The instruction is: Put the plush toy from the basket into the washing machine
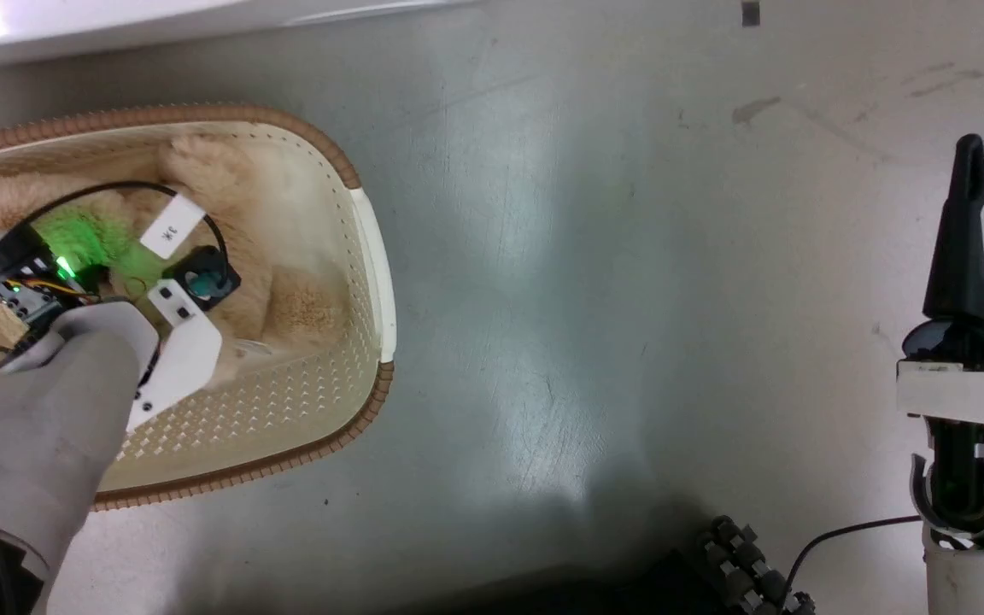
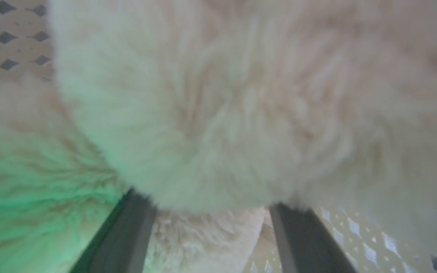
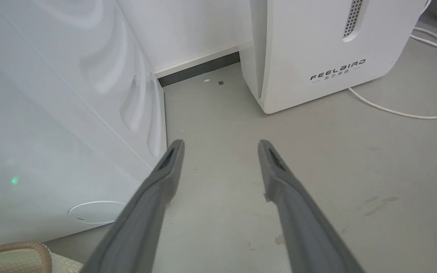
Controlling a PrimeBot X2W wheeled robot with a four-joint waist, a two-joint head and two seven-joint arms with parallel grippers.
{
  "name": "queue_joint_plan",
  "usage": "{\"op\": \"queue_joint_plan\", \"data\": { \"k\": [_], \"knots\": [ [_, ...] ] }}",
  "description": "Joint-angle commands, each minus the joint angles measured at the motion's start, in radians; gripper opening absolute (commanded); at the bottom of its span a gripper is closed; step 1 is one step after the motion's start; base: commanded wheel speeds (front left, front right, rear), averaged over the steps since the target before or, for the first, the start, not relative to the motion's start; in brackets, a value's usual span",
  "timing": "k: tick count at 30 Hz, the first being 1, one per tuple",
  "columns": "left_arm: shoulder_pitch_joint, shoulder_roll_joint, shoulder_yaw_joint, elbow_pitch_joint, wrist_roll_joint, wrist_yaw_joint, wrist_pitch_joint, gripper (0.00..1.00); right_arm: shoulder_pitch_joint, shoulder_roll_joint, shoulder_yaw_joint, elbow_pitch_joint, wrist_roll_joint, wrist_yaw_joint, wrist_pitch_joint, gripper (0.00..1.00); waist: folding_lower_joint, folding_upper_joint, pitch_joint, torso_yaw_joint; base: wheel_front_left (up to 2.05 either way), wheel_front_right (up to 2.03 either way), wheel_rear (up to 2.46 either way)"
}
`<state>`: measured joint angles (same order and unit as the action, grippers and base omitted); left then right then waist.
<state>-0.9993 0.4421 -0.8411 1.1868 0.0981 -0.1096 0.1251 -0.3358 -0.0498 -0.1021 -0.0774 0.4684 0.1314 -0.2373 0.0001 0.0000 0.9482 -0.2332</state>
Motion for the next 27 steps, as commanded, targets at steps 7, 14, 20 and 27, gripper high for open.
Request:
{"op": "queue_joint_plan", "data": {
  "k": [7, 14, 20, 27],
  "knots": [
    [-0.070, 0.023, -0.079, 0.104, -0.017, -0.015, 0.007, 0.00, -0.045, 0.000, -0.020, -0.007, 0.027, -0.001, -0.024, 1.00, -0.0001, 0.0000, 0.051, -0.010, 0.00, 0.00, 0.00],
    [-0.051, 0.016, -0.084, 0.104, -0.036, -0.012, -0.014, 0.00, -0.043, 0.000, -0.020, 0.000, 0.023, -0.001, -0.024, 1.00, -0.0001, 0.0000, 0.017, -0.008, 0.00, 0.00, 0.00],
    [-0.020, 0.008, -0.082, 0.104, -0.060, -0.005, -0.027, 0.00, -0.033, 0.000, -0.021, 0.015, 0.019, -0.001, -0.024, 1.00, -0.0001, 0.0000, -0.026, -0.005, 0.00, 0.00, 0.00],
    [0.025, -0.014, -0.071, 0.104, -0.093, 0.012, -0.080, 0.00, -0.010, 0.000, -0.028, 0.040, 0.010, -0.001, -0.024, 1.00, -0.0001, 0.0000, -0.094, 0.010, 0.00, 0.00, 0.00]
  ]
}}
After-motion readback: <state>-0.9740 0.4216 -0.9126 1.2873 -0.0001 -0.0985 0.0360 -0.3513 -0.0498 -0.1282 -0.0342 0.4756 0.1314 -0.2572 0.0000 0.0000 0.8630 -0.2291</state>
